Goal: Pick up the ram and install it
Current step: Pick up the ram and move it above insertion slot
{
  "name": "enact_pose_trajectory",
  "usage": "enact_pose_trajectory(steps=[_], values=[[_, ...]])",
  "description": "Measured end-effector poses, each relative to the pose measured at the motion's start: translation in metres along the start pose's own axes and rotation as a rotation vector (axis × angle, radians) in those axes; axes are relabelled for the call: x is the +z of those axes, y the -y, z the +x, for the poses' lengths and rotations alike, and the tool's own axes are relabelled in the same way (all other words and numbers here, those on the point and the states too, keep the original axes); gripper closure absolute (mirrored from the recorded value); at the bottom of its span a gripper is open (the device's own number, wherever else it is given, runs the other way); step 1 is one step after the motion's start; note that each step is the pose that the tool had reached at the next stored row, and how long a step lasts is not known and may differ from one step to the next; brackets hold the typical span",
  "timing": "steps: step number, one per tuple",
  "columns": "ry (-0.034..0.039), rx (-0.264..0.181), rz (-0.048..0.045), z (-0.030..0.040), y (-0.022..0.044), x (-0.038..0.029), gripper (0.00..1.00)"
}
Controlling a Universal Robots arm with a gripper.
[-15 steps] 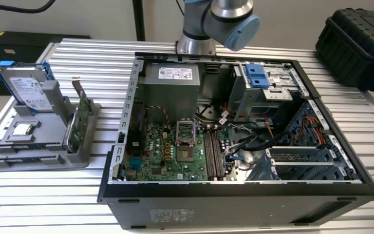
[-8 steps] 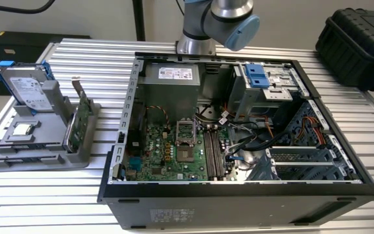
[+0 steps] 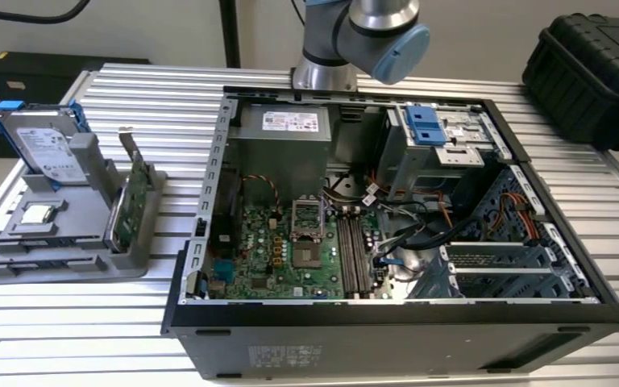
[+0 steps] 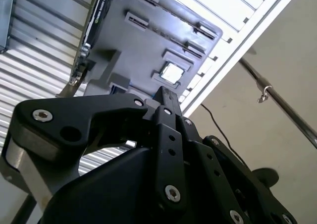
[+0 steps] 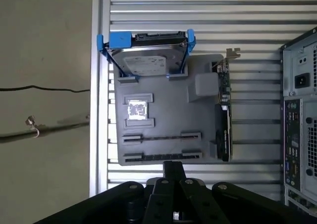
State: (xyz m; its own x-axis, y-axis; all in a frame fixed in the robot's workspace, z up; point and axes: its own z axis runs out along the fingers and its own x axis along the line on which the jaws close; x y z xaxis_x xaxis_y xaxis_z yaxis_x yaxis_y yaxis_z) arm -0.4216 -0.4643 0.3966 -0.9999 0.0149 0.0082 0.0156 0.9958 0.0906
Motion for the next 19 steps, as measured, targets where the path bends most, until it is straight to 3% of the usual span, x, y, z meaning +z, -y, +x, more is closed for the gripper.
enact_pose_trajectory(steps=[13, 19], values=[[0.0062, 0.005, -0.0002, 0.0, 0.0002, 0.0023, 1.0], [0.0052, -0.007, -0.0001, 0.0, 0.0003, 0.0034, 1.0]])
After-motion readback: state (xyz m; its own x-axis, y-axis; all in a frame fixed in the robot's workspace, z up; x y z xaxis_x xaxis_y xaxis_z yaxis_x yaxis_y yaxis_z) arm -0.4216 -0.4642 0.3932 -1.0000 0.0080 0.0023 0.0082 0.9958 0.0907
